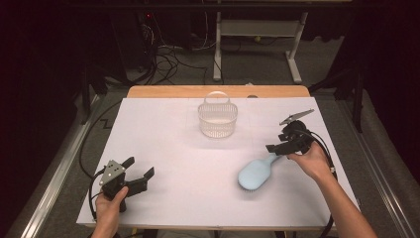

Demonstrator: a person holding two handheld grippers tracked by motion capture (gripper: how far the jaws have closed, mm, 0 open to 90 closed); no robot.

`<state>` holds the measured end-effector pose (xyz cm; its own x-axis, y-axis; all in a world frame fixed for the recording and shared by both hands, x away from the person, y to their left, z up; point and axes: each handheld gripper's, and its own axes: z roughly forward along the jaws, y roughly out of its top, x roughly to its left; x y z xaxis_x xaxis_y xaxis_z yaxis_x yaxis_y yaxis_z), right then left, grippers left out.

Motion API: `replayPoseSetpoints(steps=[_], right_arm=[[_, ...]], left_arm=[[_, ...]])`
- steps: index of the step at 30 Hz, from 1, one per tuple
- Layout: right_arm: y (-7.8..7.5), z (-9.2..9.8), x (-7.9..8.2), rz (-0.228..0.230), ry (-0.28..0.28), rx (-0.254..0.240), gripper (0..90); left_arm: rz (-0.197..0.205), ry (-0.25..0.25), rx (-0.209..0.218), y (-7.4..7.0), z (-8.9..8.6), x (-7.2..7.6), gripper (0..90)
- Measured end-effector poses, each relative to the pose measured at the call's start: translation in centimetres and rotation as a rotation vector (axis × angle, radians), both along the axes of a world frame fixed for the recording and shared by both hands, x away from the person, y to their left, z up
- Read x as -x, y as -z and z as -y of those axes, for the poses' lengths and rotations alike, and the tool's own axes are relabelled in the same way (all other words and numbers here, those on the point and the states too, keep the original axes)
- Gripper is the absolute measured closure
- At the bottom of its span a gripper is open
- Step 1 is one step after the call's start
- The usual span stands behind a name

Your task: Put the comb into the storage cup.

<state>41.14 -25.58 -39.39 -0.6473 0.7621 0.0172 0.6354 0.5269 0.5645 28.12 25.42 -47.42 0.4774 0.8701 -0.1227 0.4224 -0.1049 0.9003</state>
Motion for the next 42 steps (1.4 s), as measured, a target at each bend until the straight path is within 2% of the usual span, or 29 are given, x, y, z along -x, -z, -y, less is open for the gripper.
replayPoseSetpoints(steps=[4,10,11,12,20,26,30,37,42], right_arm=[[0.5,0.1,-0.6,-0.029,0.013,0.009,35.8],[0.9,0.3,-1.2,-0.033,0.051,0.034,57.3],[0.9,0.3,-1.2,-0.033,0.051,0.034,57.3],[1.2,0.3,-1.5,-0.045,0.056,0.042,64.3],[2.1,0.2,-2.5,-0.099,0.099,0.083,78.6],[2.3,0.1,-2.7,-0.114,0.123,0.088,84.4],[2.3,-0.2,-2.9,-0.117,0.13,0.116,87.6],[2.4,-0.7,-2.8,-0.131,0.129,0.144,88.8],[2.3,-0.5,-2.2,-0.137,0.127,0.135,88.8]], left_arm=[[0.0,-0.001,0.0,0.0,0.0,0.0,15.7],[0.0,0.0,-0.002,0.0,0.0,0.0,15.7],[0.0,0.0,-0.002,0.0,0.0,0.0,15.7],[0.0,-0.002,-0.001,0.0,0.0,0.0,15.7],[-0.004,-0.005,-0.004,0.0,0.0,0.0,15.7],[-0.003,-0.004,-0.005,0.0,0.0,0.0,15.7],[0.0,-0.002,-0.003,0.0,0.0,0.0,15.7],[0.0,-0.002,-0.005,0.0,0.0,0.0,15.7],[0.002,-0.002,-0.004,0.0,0.0,0.0,15.6]])
